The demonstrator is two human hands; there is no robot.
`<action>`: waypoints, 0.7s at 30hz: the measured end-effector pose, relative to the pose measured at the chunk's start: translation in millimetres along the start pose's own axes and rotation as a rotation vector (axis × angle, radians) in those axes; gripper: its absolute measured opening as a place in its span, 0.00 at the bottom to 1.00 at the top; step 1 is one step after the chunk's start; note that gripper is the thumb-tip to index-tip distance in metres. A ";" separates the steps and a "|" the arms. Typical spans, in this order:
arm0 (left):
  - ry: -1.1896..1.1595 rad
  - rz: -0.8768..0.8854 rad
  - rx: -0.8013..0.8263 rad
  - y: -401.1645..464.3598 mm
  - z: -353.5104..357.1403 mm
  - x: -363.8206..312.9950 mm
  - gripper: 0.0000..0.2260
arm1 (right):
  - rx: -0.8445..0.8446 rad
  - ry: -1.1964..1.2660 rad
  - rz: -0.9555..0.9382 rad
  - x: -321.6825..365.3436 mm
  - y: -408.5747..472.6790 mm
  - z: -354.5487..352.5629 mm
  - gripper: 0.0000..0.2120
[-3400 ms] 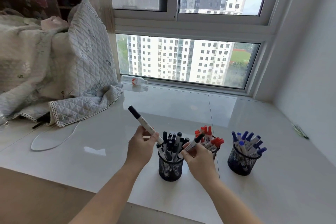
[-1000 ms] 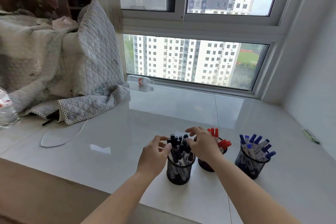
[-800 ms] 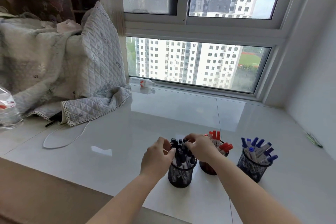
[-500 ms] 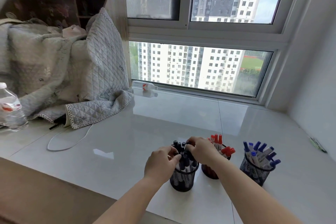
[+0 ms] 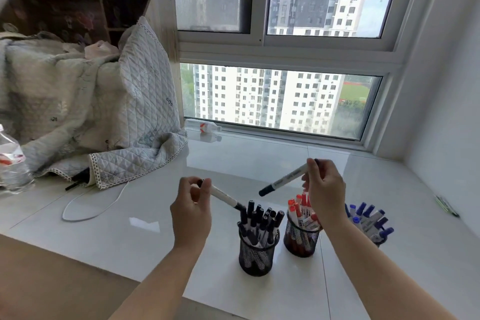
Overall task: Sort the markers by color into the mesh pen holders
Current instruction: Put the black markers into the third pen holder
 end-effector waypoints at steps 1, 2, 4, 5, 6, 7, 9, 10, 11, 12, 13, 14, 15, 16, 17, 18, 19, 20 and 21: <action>-0.022 -0.029 -0.039 2.4 -3.2 1.8 0.09 | -0.036 0.054 0.054 -3.3 -0.3 -2.9 0.06; -0.050 -0.073 -0.071 3.9 -5.3 4.8 0.08 | -0.064 0.122 0.129 -8.5 -1.1 -5.0 0.07; -0.128 -0.222 -0.101 4.0 -4.9 14.7 0.08 | -0.096 0.317 0.320 -20.9 -4.5 -5.9 0.07; -0.176 -0.321 -0.094 2.0 -2.7 21.0 0.08 | -0.103 0.436 0.417 -26.6 -7.0 -4.7 0.06; -0.229 -0.420 -0.080 -1.2 0.3 27.5 0.07 | -0.101 0.549 0.503 -30.9 -10.3 -2.1 0.05; -0.282 -0.505 -0.064 -5.1 3.4 33.3 0.07 | -0.090 0.637 0.572 -34.2 -13.9 1.2 0.05; -0.387 -0.631 -0.028 -12.7 9.2 42.1 0.06 | -0.041 0.748 0.656 -38.5 -22.2 8.4 0.07; -0.439 -0.681 -0.012 -16.2 12.2 45.2 0.05 | -0.013 0.775 0.675 -40.1 -26.0 11.3 0.08; -0.492 -0.724 0.007 -19.2 15.5 47.6 0.04 | 0.015 0.784 0.684 -42.1 -29.4 13.9 0.10; -0.544 -0.759 0.031 -22.0 19.1 49.2 0.04 | 0.045 0.775 0.687 -44.2 -32.6 15.8 0.11; -0.589 -0.785 0.062 -24.5 22.9 49.8 0.03 | 0.077 0.742 0.683 -45.6 -35.5 16.9 0.12; -0.630 -0.804 0.100 -26.6 27.3 49.3 0.02 | 0.108 0.685 0.670 -46.4 -38.3 17.0 0.12; -0.671 -0.820 0.142 -28.6 31.5 48.2 0.02 | 0.132 0.616 0.651 -47.2 -40.8 16.5 0.12; -0.711 -0.832 0.185 -30.5 35.9 46.5 0.03 | 0.153 0.543 0.623 -47.6 -43.3 16.0 0.12; -0.745 -0.842 0.226 -32.2 39.7 44.8 0.03 | 0.176 0.470 0.588 -47.3 -46.0 15.5 0.11; -0.765 -0.848 0.263 -33.8 43.2 43.3 0.04 | 0.200 0.394 0.550 -47.1 -49.5 15.2 0.11; -0.772 -0.848 0.298 -35.2 46.1 41.8 0.04 | 0.225 0.320 0.512 -47.2 -53.5 15.7 0.10; -0.772 -0.846 0.329 -36.6 48.8 40.2 0.04 | 0.247 0.252 0.475 -47.8 -58.1 16.2 0.07; -0.769 -0.845 0.356 -38.5 51.3 38.8 0.04 | 0.263 0.190 0.442 -48.8 -62.8 16.7 0.05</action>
Point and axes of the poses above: each hand's wrist, its own y-axis towards the middle knuckle, its own z-axis out of the palm, x = y × z, the point moved 6 cm from there along y, towards the middle knuckle, and after that the axes turned 3 degrees about y, right-handed, at the moved point
